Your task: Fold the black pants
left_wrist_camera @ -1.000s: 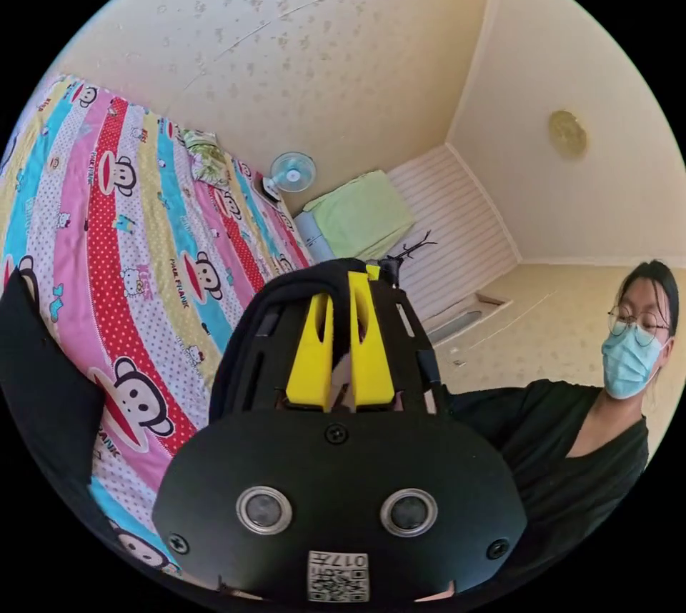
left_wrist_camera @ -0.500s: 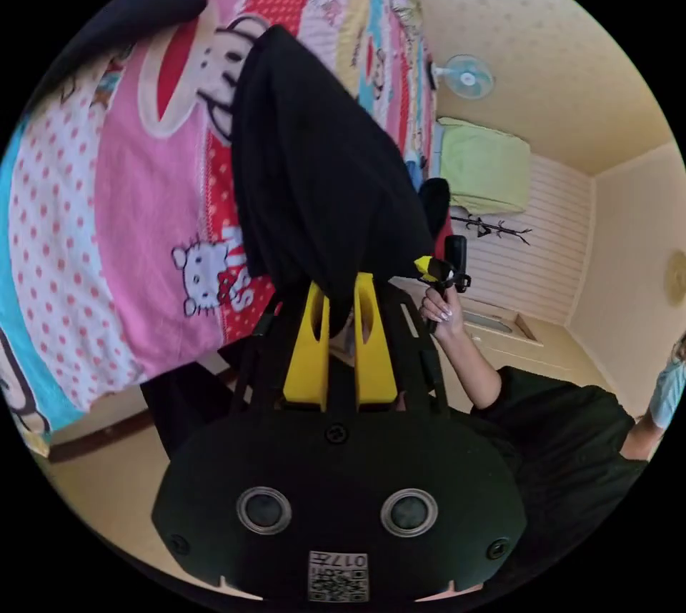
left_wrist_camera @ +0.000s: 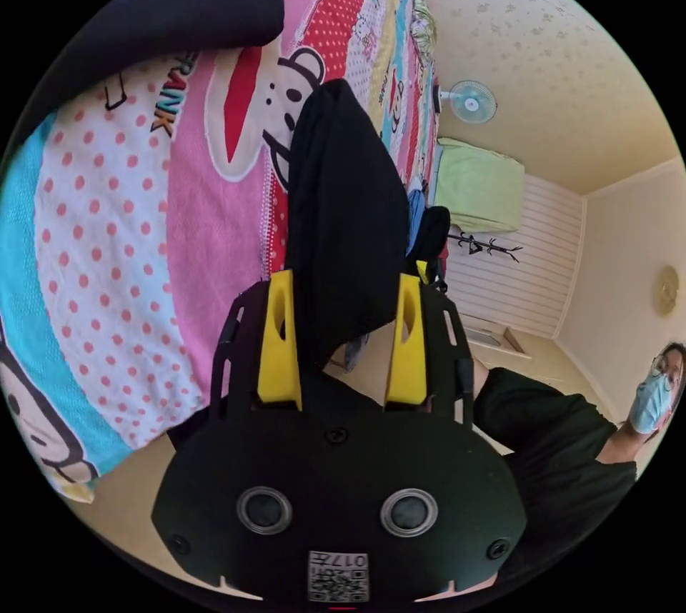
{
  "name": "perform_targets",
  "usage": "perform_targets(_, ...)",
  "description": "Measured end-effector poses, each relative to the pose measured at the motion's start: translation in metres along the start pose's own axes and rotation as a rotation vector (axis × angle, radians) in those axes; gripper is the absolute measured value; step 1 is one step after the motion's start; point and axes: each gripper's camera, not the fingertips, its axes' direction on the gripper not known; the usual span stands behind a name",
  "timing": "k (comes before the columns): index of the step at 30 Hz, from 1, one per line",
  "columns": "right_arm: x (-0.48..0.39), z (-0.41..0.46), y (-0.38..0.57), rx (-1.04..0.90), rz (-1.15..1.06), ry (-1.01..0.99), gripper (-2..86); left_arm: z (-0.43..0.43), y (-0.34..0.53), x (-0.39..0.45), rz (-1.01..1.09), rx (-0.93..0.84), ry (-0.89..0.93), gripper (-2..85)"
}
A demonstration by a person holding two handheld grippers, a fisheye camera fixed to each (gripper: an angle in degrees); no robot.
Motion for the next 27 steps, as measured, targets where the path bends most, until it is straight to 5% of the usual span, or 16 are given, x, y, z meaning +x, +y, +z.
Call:
perform_targets(5,0.03,0.051,-0.025,-0.112,0.018,-0.133,23.8,0.036,-0.034,-0.053,-0.052,-0.107,0.051,17.9)
perform_targets(14,0.019,0.075,0.025,-0.075,0.051,-0.199,13.2,0.029,0.02,-0.082,-0.153,0.114,0.183,8.9)
perform_targets(21,-0.009,0.067,0.12,-0.263,0.016,-0.19,8.1,0.018,0.08,-0.057,-0.019,-0.277,0.087,8.0)
perform_targets(27,-0.047,0.028,0.204,-0.219,-0.084,-0.225,7.3,0.014,0.123,0.001,0.072,-0.321,0.115,8.2)
